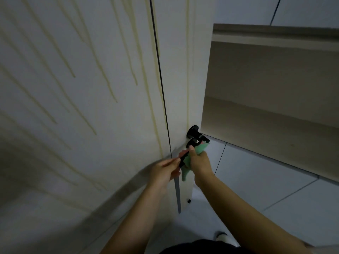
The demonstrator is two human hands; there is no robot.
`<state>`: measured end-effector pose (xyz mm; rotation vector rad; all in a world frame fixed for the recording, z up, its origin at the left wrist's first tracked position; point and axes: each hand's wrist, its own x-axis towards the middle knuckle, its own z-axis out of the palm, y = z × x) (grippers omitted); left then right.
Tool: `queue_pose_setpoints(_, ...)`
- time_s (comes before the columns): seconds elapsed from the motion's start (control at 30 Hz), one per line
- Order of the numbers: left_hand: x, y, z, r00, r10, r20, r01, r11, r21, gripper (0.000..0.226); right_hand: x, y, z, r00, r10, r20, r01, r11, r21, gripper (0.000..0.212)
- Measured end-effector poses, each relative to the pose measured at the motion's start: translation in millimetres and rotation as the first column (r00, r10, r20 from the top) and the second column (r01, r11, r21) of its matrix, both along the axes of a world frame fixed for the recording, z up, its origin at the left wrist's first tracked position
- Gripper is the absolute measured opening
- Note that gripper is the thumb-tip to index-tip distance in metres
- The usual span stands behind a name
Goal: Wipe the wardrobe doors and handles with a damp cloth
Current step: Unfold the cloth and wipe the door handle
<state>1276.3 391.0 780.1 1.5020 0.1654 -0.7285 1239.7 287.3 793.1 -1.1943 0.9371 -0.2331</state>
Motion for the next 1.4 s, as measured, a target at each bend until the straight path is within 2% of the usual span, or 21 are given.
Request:
queue_pose_setpoints(0.1,2,3,4,0.999,0.018,-0.047,-0.021,0.998,-0.057,0.008,2,-9,7,1.000,-0.004,0.015,0.004,1.000,-0.020,0.019)
queue_pose_setpoints(0.23,3,2,6,0.997,0.044,-0.062,-0.049,0.995,-0.082,0.013,5,-9,8,0.998,-0.020,0.055,0.018,0.999,0.030,0.012)
queue_pose_setpoints(0.37,0,4,6,0.988,0.088,-0.128,-0.110,0.978,-0.175,0.003,-1,-5,4,0.990,0.135,-0.041,-0.135,0.991,0.020,0.024)
queue_pose_setpoints(0.53,-1,4,8,0.990,0.098,-0.105,-0.116,0.976,-0.185,0.002,1,-16,8,0.998,0.059,-0.007,-0.059,0.998,-0.038,0.018)
queue_pose_setpoints(0.73,1,4,5,0.988,0.078,-0.134,-0.099,0.981,-0.165,0.002,-7,-4,1,0.973,0.213,-0.087,-0.220,0.973,-0.076,0.027)
queue_pose_setpoints(0.83,4,5,3,0.993,0.039,-0.112,-0.056,0.987,-0.149,0.008,0,-31,8,0.995,0.095,-0.039,-0.099,0.990,-0.097,0.019)
queue_pose_setpoints(0.93,7,6,4,0.995,0.008,-0.098,-0.023,0.989,-0.149,0.009,12,-49,16,1.000,0.005,-0.013,-0.006,0.990,-0.143,0.021)
queue_pose_setpoints(1.07,6,1,3,0.996,0.020,-0.087,-0.035,0.983,-0.181,0.011,17,-39,5,1.000,0.022,-0.004,-0.022,0.966,-0.258,0.040)
queue_pose_setpoints(1.13,5,-2,3,0.997,0.010,-0.070,-0.021,0.986,-0.166,0.015,16,-41,4,0.997,0.065,-0.049,-0.078,0.934,-0.348,0.042)
queue_pose_setpoints(1.2,5,-3,4,0.998,-0.007,-0.058,-0.003,0.986,-0.168,0.017,20,-51,9,0.975,0.145,-0.167,-0.206,0.869,-0.451,0.036)
queue_pose_setpoints(1.27,5,-2,4,0.998,-0.017,-0.060,0.005,0.983,-0.184,0.017,26,-59,13,0.897,0.226,-0.380,-0.417,0.719,-0.557,0.033)
queue_pose_setpoints(1.33,5,-1,2,0.997,-0.020,-0.070,0.007,0.984,-0.179,0.020,30,-62,16,0.792,0.241,-0.561,-0.584,0.566,-0.582,0.038)
queue_pose_setpoints(1.4,6,-1,0,0.997,-0.015,-0.074,0.002,0.985,-0.172,0.026,33,-68,17,0.763,0.247,-0.598,-0.634,0.467,-0.616,0.047)
